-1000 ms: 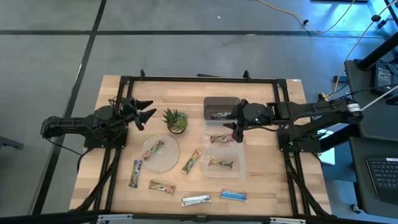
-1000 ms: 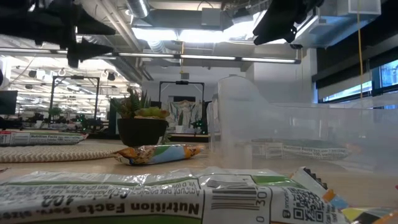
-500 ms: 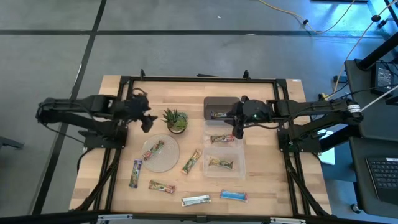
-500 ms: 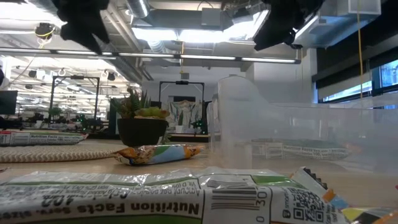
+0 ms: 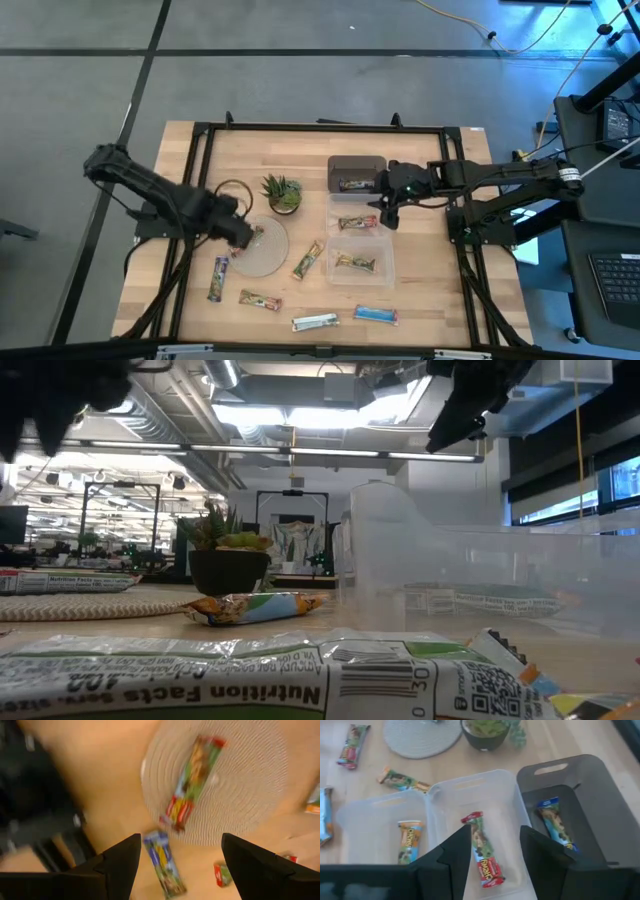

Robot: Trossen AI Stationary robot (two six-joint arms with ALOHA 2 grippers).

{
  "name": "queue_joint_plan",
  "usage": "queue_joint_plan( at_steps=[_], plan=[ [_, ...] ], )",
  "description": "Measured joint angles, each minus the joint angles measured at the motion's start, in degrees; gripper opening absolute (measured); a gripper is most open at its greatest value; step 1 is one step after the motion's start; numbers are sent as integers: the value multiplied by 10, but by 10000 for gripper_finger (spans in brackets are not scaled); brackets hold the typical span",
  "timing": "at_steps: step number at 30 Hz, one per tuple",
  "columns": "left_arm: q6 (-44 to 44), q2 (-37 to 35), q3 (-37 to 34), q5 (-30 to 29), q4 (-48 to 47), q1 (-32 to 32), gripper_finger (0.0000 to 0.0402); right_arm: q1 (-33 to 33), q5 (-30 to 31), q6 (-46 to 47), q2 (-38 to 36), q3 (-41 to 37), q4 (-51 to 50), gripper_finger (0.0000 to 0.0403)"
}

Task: Pick and place Granola Bars by type
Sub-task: Put the blue granola bar into the black bin

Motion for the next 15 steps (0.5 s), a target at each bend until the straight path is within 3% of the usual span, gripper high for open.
queue_joint_plan(
  at_steps=[6,15],
  plan=[
    [-176,74,0,83,6,-110,269,0,-32,-28,0,0,0,172],
    [-335,156,0,90,71,-202,269,0,-35,-29,0,0,1,172]
  ],
)
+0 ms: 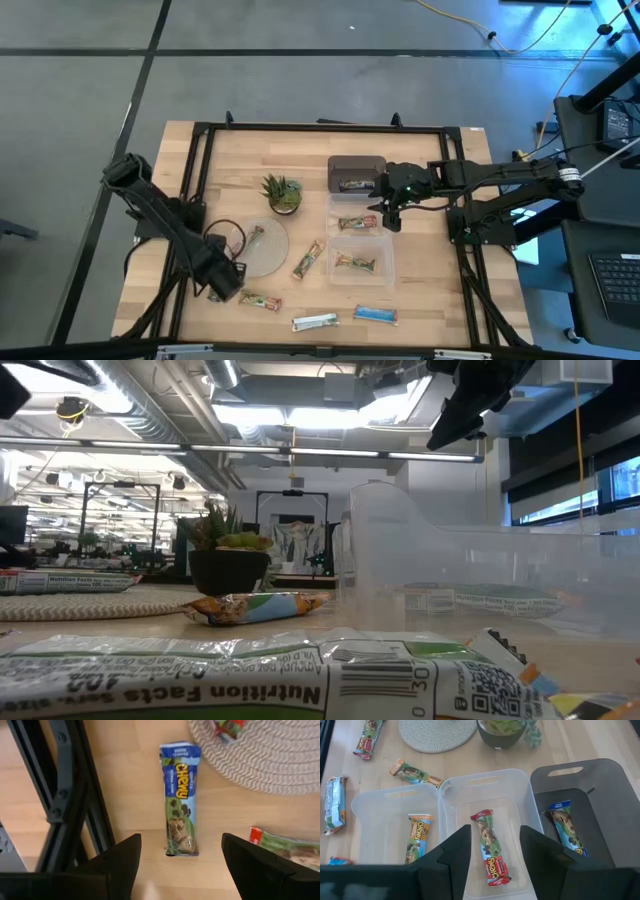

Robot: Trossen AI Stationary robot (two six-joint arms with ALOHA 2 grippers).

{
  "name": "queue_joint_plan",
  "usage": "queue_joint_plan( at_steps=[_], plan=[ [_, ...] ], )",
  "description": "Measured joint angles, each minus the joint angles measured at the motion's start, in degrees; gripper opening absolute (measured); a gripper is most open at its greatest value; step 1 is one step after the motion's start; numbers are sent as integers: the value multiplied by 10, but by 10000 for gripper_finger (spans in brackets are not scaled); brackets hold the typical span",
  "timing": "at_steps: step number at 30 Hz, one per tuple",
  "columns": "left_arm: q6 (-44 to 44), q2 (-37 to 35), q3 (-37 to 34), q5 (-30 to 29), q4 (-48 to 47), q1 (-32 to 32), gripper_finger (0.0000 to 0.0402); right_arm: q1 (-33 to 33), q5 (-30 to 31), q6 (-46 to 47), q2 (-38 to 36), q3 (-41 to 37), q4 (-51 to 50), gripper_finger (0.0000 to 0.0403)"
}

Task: Pick and place Granola Bars by type
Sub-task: Put the blue granola bar into the black bin

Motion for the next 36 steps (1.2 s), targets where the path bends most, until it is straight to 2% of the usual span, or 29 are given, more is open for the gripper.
queue_joint_plan(
  at_steps=[4,21,26,31,36],
  plan=[
    [-35,28,0,-7,9,-19,269,0,0,0,0,0,0,172],
    [-33,129,0,-21,37,-29,269,0,0,-1,0,0,0,172],
    [-41,138,-8,-21,53,-41,269,0,0,-1,0,0,0,172],
    [-49,134,-56,-23,142,-49,268,0,0,0,0,0,5,172],
    [-42,134,-65,-24,149,-49,261,0,0,0,0,0,5,172]
  ],
)
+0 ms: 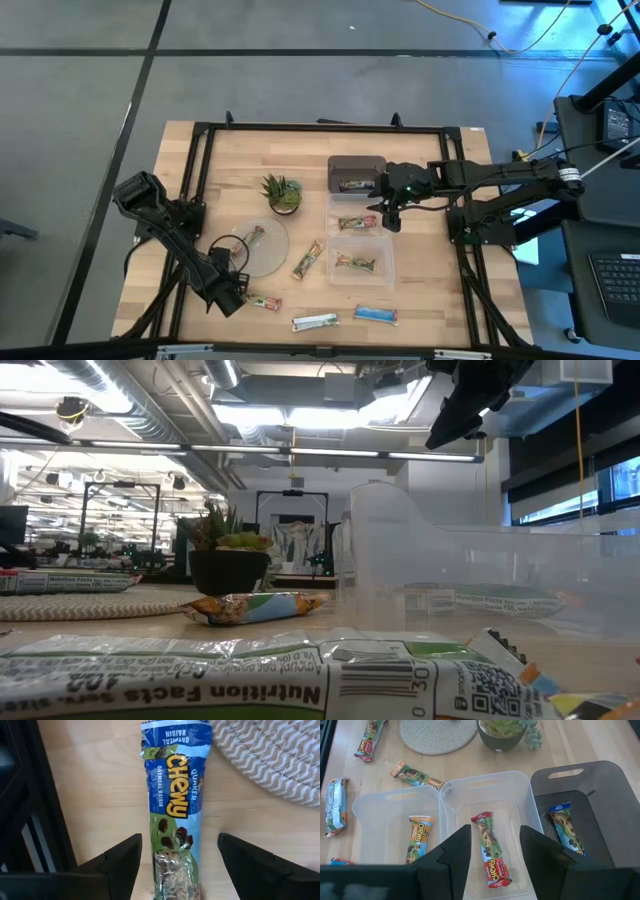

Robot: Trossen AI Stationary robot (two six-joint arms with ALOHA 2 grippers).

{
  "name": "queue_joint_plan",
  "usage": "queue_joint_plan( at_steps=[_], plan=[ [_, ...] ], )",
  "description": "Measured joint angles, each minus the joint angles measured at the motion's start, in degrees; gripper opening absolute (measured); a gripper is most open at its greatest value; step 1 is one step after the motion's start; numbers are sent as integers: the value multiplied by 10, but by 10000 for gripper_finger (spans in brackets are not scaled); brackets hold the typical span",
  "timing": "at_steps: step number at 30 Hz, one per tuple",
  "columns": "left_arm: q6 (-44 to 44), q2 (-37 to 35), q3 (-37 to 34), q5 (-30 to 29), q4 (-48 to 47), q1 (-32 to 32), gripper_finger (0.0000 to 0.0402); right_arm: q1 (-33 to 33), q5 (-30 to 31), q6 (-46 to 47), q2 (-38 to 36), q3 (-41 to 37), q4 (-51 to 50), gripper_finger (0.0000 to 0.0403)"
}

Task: Pick and place Granola Bars by type
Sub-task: Put the blue granola bar into the black bin

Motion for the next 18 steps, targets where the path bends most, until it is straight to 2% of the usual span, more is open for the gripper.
queue_joint_plan(
  at_steps=[5,18],
  plan=[
    [4,-1,-1,-4,6,0,226,0,0,0,0,0,0,172],
    [22,1,-1,-34,17,0,92,0,1,-15,0,0,0,172]
  ],
)
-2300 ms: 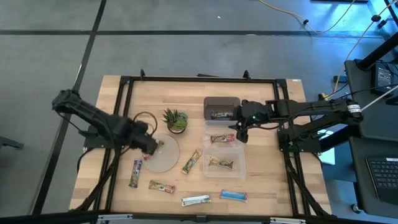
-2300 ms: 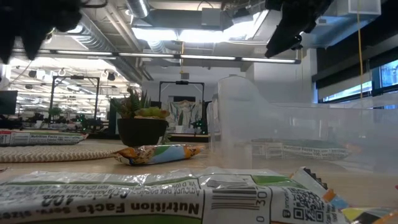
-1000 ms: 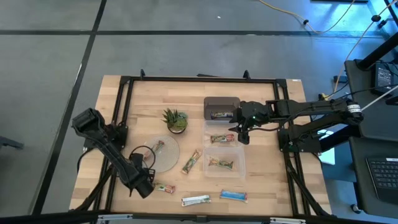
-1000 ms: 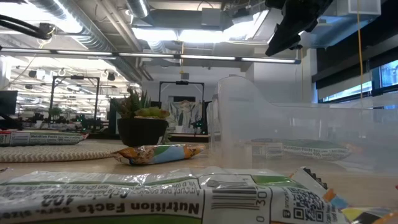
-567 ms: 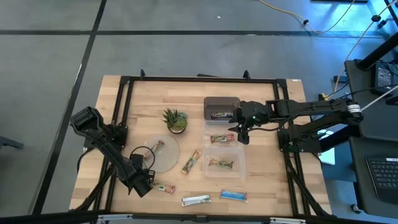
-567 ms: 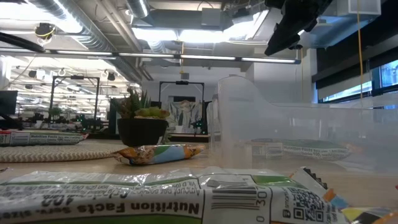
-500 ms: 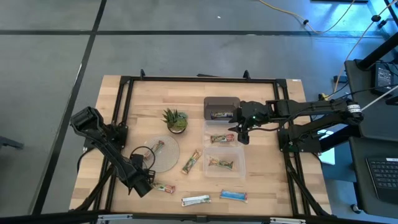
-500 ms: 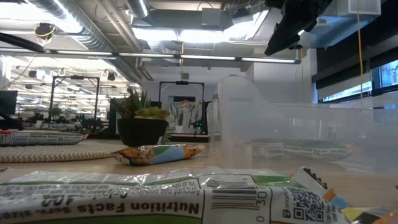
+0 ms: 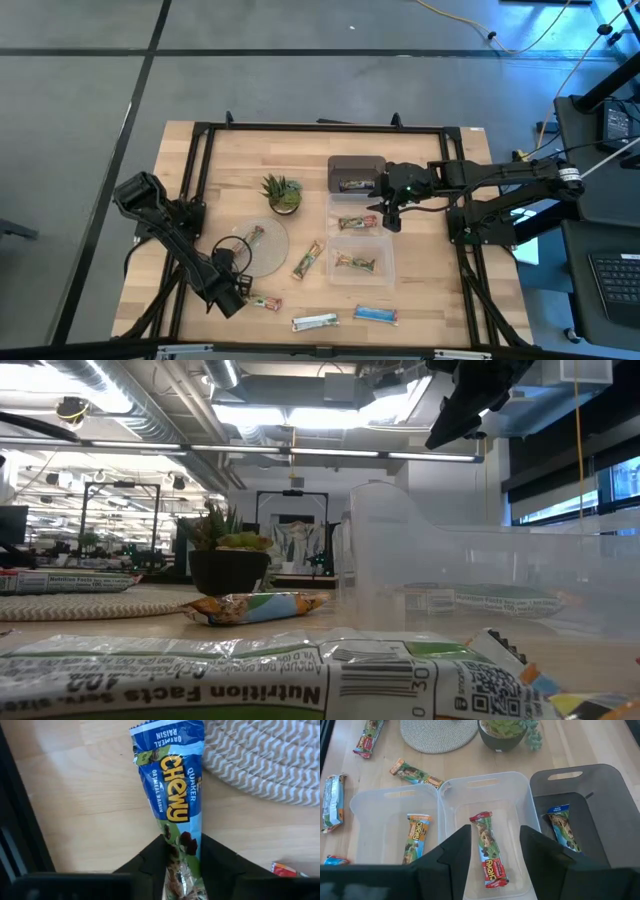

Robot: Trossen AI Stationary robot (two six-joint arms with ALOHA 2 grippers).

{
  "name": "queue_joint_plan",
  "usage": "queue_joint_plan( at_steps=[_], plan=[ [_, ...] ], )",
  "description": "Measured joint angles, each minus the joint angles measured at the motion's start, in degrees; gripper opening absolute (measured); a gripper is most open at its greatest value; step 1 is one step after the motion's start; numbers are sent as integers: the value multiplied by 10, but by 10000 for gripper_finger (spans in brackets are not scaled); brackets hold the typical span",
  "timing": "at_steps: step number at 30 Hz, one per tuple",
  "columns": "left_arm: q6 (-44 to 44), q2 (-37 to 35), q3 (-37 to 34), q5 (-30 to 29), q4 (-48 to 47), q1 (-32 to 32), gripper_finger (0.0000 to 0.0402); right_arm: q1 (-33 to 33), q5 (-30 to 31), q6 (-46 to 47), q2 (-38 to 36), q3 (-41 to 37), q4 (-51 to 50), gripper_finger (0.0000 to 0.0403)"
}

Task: Pick and place Granola Bars by type
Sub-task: Put the blue granola bar into the black bin

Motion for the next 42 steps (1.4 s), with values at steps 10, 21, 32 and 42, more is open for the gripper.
queue_joint_plan(
  at_steps=[10,21,32,42],
  plan=[
    [1,-30,3,-15,-42,-5,69,0,0,-10,0,0,0,172],
    [30,-146,27,-250,-102,4,63,0,0,-16,0,0,0,172],
    [343,-258,27,-571,12,110,60,0,0,31,0,0,113,172],
    [906,-277,28,-591,383,247,59,0,-56,14,4,0,253,175]
  ],
)
